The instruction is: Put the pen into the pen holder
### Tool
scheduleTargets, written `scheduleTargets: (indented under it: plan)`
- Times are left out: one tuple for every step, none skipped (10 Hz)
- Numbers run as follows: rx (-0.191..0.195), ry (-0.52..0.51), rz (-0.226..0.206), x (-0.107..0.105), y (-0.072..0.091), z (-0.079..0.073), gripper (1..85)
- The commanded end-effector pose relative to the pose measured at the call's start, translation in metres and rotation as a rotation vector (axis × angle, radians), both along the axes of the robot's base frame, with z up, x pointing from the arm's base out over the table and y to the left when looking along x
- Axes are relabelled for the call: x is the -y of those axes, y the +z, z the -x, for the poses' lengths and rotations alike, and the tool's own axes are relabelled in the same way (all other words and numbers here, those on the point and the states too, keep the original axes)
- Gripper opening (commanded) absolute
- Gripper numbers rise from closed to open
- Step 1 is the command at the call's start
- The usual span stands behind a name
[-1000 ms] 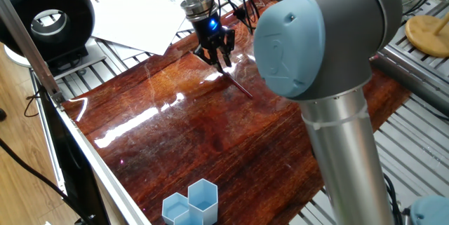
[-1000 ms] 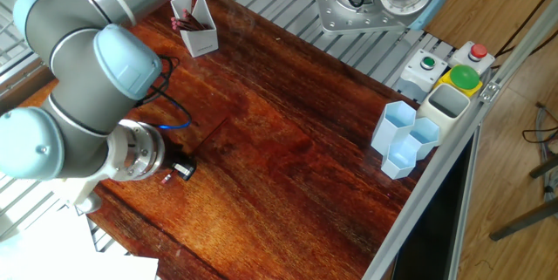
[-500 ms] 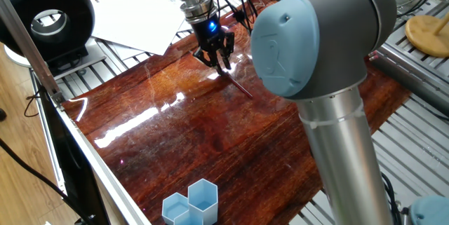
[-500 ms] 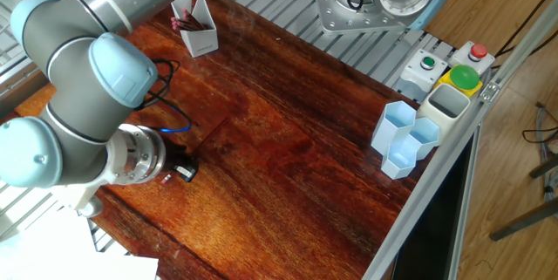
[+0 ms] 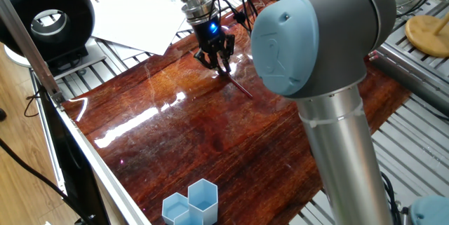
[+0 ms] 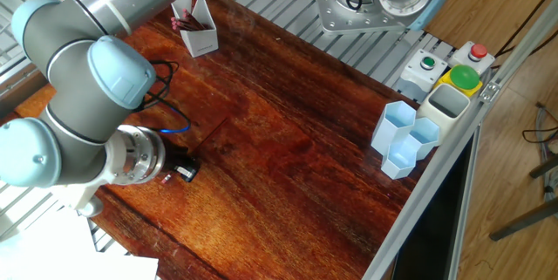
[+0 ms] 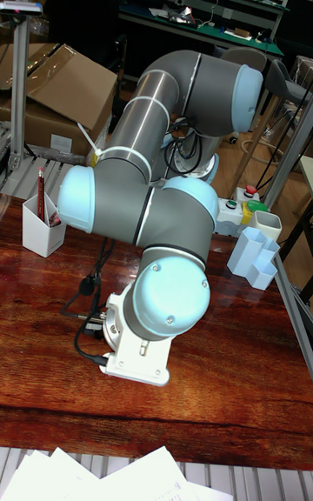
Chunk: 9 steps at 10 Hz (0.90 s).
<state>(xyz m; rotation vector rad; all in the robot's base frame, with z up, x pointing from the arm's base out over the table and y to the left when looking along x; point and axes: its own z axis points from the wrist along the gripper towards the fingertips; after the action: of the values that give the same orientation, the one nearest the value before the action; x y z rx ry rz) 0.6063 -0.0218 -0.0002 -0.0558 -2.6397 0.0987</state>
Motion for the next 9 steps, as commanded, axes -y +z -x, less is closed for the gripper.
scheduleTargets:
  plan:
    - [0.017,-0.013,-0.011,-0.004,-0.001,-0.004,24.7]
    - [0.03,-0.022,-0.009,-0.005,-0.002,-0.007,19.3]
    - [0.045,-0.02,0.009,-0.001,-0.003,-0.011,12.3]
    - [0.061,-0.027,0.016,-0.001,-0.005,-0.015,7.3]
    - [0.066,-0.027,0.027,0.001,-0.005,-0.016,3.0]
    - [0.062,-0.022,0.039,0.002,-0.002,-0.014,1.7]
    - [0.053,-0.019,0.044,-0.001,0.006,-0.011,1.0]
    - [0.045,-0.011,0.049,-0.006,0.019,-0.008,1.0]
    - [0.042,0.012,0.05,-0.009,0.034,-0.004,1.0]
